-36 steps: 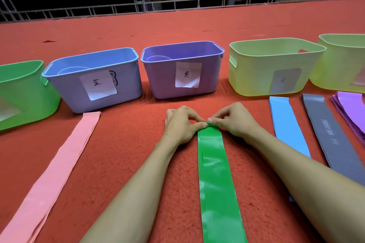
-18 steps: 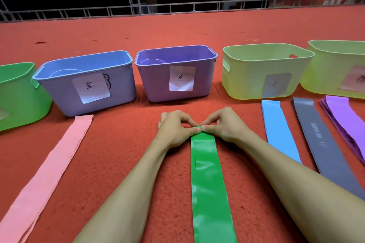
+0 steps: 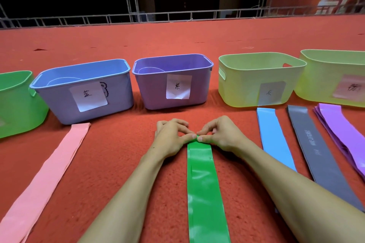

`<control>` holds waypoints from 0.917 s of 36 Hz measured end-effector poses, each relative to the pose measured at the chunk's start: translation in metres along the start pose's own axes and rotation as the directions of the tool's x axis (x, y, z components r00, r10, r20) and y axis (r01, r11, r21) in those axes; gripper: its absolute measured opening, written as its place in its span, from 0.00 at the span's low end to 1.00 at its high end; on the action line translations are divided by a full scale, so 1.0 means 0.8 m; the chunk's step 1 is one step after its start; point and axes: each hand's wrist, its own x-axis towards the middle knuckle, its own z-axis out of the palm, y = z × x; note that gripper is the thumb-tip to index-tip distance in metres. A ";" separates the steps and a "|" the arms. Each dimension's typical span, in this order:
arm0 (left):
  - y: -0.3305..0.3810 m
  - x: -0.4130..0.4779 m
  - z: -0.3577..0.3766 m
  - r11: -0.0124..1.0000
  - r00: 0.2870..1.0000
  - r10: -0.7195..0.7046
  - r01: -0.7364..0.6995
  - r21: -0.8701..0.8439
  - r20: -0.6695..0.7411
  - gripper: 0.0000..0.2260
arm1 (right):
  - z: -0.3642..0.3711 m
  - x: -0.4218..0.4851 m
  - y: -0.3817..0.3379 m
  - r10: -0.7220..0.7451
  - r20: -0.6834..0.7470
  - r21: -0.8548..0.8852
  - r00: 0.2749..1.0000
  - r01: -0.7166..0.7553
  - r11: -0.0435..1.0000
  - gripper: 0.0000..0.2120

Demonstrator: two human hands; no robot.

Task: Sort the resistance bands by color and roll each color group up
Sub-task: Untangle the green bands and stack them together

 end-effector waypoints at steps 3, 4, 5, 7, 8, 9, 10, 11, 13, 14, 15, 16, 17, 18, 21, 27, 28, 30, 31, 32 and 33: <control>-0.002 0.000 0.001 1.000 1.000 0.013 -0.013 0.002 -0.003 0.04 | -0.003 -0.003 -0.002 0.007 0.003 0.060 1.000 -0.007 0.998 0.05; -0.002 0.000 0.001 1.000 1.000 0.015 -0.015 0.008 -0.007 0.05 | -0.004 -0.003 -0.002 0.020 0.001 0.092 1.000 -0.020 0.996 0.04; -0.001 0.000 0.001 1.000 1.000 0.022 -0.021 0.010 -0.009 0.06 | -0.004 -0.002 0.000 0.038 -0.001 0.118 0.999 -0.038 0.992 0.04; 0.001 -0.001 0.001 0.999 0.999 0.034 -0.034 0.002 -0.014 0.08 | -0.004 0.000 0.001 0.063 -0.014 0.143 0.998 -0.061 0.988 0.06; 0.001 -0.002 0.001 0.999 0.999 0.039 -0.039 0.000 -0.016 0.08 | -0.003 0.000 0.002 0.063 -0.016 0.122 0.998 -0.060 0.991 0.06; 0.001 -0.003 0.001 0.999 0.999 0.043 -0.043 -0.003 -0.019 0.09 | -0.002 -0.001 0.003 0.060 -0.014 0.087 0.998 -0.059 0.994 0.06; 0.001 -0.003 0.001 0.999 0.999 0.045 -0.046 -0.006 -0.021 0.09 | 0.000 0.000 0.004 0.058 -0.013 0.055 0.998 -0.057 0.997 0.06; 0.001 -0.005 0.001 0.999 0.999 0.046 -0.046 -0.011 -0.023 0.10 | 0.002 0.001 0.005 0.058 -0.016 0.034 0.998 -0.058 0.998 0.05; 0.001 -0.007 0.001 0.998 0.998 0.049 -0.050 -0.023 -0.025 0.10 | 0.002 0.002 0.008 0.060 -0.006 -0.001 0.998 -0.060 0.998 0.05; 0.001 -0.008 0.001 0.998 0.999 0.046 -0.046 -0.032 -0.024 0.11 | 0.002 0.003 0.008 0.055 0.004 -0.022 0.998 -0.055 0.998 0.06; 0.003 -0.009 0.000 0.998 0.999 0.040 -0.041 -0.039 -0.020 0.11 | 0.001 0.001 0.006 0.048 0.013 -0.045 0.999 -0.048 0.998 0.07; 0.004 -0.010 -0.001 0.998 0.999 0.034 -0.035 -0.047 -0.016 0.11 | 0.001 0.000 0.004 0.033 0.024 -0.066 0.999 -0.032 0.997 0.08; 0.004 -0.011 -0.002 0.998 0.999 0.032 -0.032 -0.048 -0.014 0.11 | 0.000 -0.001 0.001 0.019 0.030 -0.077 0.999 -0.016 0.997 0.08; 0.005 -0.012 -0.003 0.998 1.000 0.030 -0.031 -0.047 -0.007 0.10 | 0.000 -0.002 -0.001 0.016 0.028 -0.082 0.999 -0.013 0.997 0.08; 0.008 -0.013 -0.005 0.997 0.999 0.034 -0.034 -0.066 -0.004 0.10 | 0.000 -0.005 -0.005 0.022 0.018 -0.097 1.000 -0.020 0.995 0.07; 0.013 -0.016 -0.012 0.981 0.999 0.041 -0.039 -0.192 0.008 0.08 | -0.002 -0.010 -0.005 0.020 0.027 -0.053 0.999 -0.019 0.998 0.08; 0.012 -0.016 -0.012 0.983 0.999 0.048 -0.047 -0.179 0.000 0.10 | -0.002 -0.010 -0.004 0.022 0.029 -0.040 0.999 -0.021 0.999 0.08; 0.011 -0.016 -0.011 0.991 0.999 0.048 -0.049 -0.124 -0.019 0.09 | -0.002 -0.010 -0.004 0.024 0.032 -0.024 0.999 -0.023 0.999 0.08; 0.011 -0.016 -0.012 0.996 0.999 0.030 -0.032 -0.088 -0.029 0.06 | -0.002 -0.010 -0.004 0.027 0.031 -0.019 0.999 -0.026 0.999 0.08; 0.012 -0.018 -0.013 0.998 1.000 0.000 -0.002 -0.057 -0.019 0.04 | -0.002 -0.010 -0.003 0.035 0.027 -0.017 0.999 -0.034 0.999 0.08; 0.012 -0.018 -0.014 0.999 1.000 -0.022 0.022 -0.028 0.001 0.06 | -0.002 -0.009 -0.002 0.036 0.024 -0.014 0.999 -0.035 0.999 0.07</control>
